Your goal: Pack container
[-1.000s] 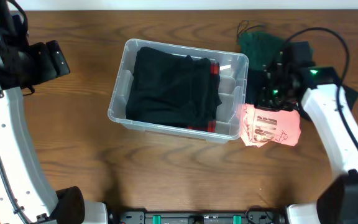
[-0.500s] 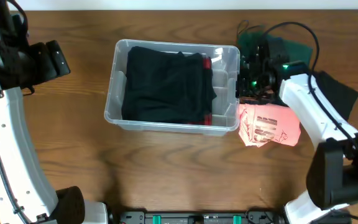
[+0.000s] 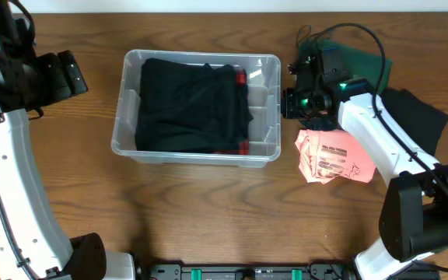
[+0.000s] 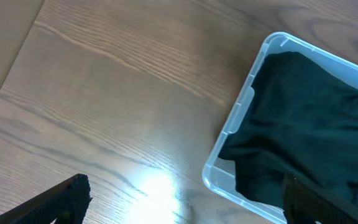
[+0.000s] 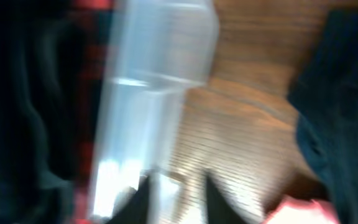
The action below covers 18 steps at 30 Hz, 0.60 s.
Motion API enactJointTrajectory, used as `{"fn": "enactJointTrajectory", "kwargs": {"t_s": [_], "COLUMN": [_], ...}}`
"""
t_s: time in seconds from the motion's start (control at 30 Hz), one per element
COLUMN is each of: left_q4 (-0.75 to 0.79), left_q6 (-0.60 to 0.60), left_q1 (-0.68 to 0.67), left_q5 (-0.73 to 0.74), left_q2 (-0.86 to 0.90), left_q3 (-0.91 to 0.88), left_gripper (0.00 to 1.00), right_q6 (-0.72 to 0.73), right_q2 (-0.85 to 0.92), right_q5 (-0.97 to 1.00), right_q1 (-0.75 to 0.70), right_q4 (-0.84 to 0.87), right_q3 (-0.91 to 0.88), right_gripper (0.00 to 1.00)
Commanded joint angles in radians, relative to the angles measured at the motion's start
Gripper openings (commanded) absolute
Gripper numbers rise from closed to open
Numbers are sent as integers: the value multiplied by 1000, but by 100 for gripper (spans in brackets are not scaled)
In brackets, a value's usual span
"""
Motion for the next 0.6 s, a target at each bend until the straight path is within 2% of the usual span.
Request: {"fn": "enactJointTrajectory", "kwargs": {"t_s": [0.0, 0.03, 0.17, 0.43, 0.57], "left_q4": [-4, -4, -4, -4, -4], "left_q6": [-5, -5, -5, -5, -5], "left_q1": [4, 4, 4, 4, 4], "left_q5": [-8, -8, -8, -8, -8], "left_q2": [-8, -8, -8, -8, -8], "left_q3": [-8, -8, -8, -8, -8], "left_gripper": [98, 98, 98, 98, 98], "right_q6": [5, 4, 3, -113, -170], "right_q2": [-40, -61, -144, -172, -119], "right_q5": [80, 64, -16, -172, -206], "right_q1": [-55, -97, -283, -779, -939], "right_q4": [-13, -21, -58, -195, -222], "right_q3": [18, 21, 32, 36, 36], "right_gripper": [74, 81, 96, 99, 99]}}
